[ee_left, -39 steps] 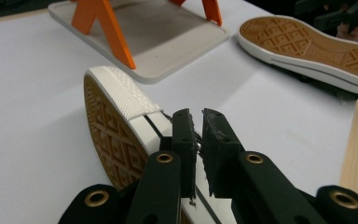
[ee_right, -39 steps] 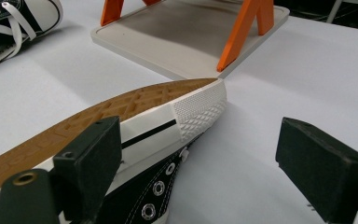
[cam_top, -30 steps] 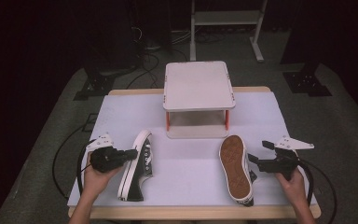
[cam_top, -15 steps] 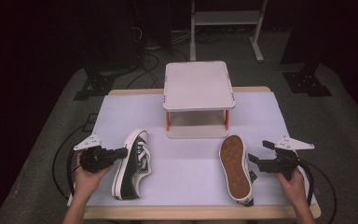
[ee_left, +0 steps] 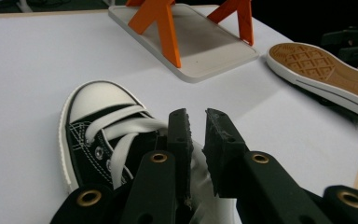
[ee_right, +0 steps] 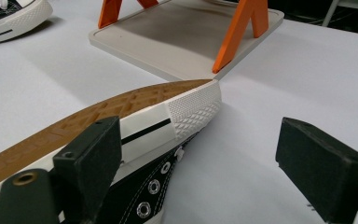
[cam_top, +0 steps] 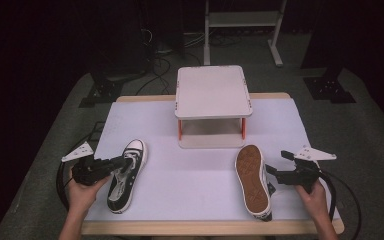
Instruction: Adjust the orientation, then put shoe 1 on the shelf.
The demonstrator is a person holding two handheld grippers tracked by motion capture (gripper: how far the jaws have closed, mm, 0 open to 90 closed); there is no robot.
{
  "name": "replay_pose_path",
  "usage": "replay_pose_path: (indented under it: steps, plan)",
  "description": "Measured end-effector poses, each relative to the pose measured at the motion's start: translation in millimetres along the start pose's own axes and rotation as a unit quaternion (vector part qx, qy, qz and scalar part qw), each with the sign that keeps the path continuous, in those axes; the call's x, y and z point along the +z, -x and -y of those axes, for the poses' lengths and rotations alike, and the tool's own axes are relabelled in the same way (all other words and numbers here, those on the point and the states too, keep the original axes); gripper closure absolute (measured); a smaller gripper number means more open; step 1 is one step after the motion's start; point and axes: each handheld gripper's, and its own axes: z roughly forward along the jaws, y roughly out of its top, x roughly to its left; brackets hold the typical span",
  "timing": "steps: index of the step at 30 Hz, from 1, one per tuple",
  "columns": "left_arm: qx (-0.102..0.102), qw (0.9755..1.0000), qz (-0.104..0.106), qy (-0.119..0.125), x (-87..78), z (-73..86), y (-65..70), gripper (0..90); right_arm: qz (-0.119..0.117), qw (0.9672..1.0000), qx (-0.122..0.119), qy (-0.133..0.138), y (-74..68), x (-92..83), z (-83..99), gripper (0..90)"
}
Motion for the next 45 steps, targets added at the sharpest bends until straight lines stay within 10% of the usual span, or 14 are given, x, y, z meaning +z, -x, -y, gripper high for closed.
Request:
replay_pose_path:
  steps: [26,45]
  plan:
    - [-0.065,0.9966,0.02,0.048,0.7,1.5,2.2,37.3,-0.009,0.9998,0.02,0.001,4.2,-2.9,3.3,14.0]
    - [-0.086,0.9947,0.014,0.056,2.0,12.3,2.3,27.8,-0.006,0.9998,0.02,0.003,1.9,-1.1,2.8,14.0]
